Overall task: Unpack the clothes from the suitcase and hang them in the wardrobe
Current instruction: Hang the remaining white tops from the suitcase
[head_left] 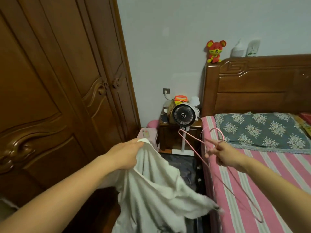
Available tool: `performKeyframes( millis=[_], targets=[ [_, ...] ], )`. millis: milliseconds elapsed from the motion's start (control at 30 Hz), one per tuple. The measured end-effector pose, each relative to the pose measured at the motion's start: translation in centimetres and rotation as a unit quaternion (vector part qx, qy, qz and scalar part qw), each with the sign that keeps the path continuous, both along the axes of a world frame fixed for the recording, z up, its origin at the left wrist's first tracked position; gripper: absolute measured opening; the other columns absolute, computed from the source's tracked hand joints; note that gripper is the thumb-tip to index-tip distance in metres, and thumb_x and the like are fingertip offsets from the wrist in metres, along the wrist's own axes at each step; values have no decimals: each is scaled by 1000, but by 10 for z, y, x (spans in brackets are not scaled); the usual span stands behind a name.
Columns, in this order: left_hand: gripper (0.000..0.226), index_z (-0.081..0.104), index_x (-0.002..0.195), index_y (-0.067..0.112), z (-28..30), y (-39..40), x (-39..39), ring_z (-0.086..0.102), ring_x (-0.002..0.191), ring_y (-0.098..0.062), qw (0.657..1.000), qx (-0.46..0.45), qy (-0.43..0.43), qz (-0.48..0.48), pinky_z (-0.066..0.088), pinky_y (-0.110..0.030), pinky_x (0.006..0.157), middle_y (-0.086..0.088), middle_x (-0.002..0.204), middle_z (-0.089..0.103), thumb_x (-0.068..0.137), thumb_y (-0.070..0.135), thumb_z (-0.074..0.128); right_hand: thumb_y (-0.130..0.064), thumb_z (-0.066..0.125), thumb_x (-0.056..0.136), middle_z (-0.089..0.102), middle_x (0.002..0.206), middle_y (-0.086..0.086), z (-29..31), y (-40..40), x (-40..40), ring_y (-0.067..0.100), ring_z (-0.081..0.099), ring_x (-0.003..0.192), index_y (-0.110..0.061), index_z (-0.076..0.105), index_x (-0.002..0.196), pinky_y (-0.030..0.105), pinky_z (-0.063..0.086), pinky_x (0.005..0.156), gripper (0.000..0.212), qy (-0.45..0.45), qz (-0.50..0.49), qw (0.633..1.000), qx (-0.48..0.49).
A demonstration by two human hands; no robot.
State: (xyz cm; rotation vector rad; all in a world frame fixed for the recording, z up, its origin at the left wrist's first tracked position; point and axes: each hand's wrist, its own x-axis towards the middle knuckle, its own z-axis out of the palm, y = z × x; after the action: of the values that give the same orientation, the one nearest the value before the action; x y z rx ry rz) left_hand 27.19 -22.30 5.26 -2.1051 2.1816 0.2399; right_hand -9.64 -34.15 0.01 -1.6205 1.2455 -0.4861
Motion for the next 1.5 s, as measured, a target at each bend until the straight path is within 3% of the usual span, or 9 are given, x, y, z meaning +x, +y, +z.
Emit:
performKeyframes(
  millis=[167,467,633,767,933,1033,1167,1333,1500],
  targets=[
    [76,25,154,33,-11,-7,-16,65,103,-30,983,92,-155,28,51,-37,70,15,167,7,87,9,50,-13,54,102,75,76,-5,1,27,-3,-2,57,59,-10,64,90,23,42,61,16,6,36,984,-176],
    [63,35,144,24,18,8,-62,62,73,-24,982,52,-183,6,45,-35,54,8,168,-9,87,9,55,-28,61,97,72,80,-10,27,56,77,2,66,77,-27,70,82,33,53,79,18,-19,179,954,-242],
    [52,56,129,23,56,18,-87,56,101,-25,964,-191,-148,-115,44,-35,72,0,152,38,78,20,56,-20,59,98,73,85,-2,34,46,112,10,67,76,-18,72,91,38,56,77,15,-149,136,950,-236],
    [22,62,113,21,85,17,-80,57,100,-14,937,-330,37,-109,48,-39,85,6,110,62,95,25,50,-2,52,100,74,88,19,68,35,106,20,71,76,-4,66,94,17,51,68,15,-321,102,931,-138],
    [43,63,98,25,124,-4,-68,58,85,-18,942,-286,-114,-134,45,-40,77,9,88,60,106,47,27,-6,55,99,76,85,8,106,26,93,23,73,80,-7,68,95,21,51,73,14,-277,144,928,-203],
    [37,54,92,26,124,-12,-71,58,79,-16,968,-214,-46,-122,48,-39,68,10,83,57,103,53,31,-17,65,94,74,83,-2,104,24,97,16,69,84,-19,66,86,29,52,81,8,-229,44,932,-279],
    [34,57,89,26,112,-18,-77,63,78,-24,958,-282,3,-51,50,-42,64,5,78,63,102,52,38,-15,70,89,51,91,-3,65,69,108,17,47,85,-16,57,89,24,34,74,13,-187,-209,816,-505],
    [30,61,88,24,114,-19,-93,60,71,-14,948,-308,78,-4,45,-36,60,5,75,62,105,43,45,-21,67,91,56,120,-15,-2,92,144,1,55,109,-32,49,124,23,47,97,39,-201,-19,950,-238],
    [28,68,90,18,124,-7,-40,63,81,-21,928,-333,151,72,44,-37,68,1,80,68,104,35,51,-24,54,89,66,109,-16,-54,62,88,6,61,98,-37,55,122,35,47,87,35,43,213,946,-240]
  ],
)
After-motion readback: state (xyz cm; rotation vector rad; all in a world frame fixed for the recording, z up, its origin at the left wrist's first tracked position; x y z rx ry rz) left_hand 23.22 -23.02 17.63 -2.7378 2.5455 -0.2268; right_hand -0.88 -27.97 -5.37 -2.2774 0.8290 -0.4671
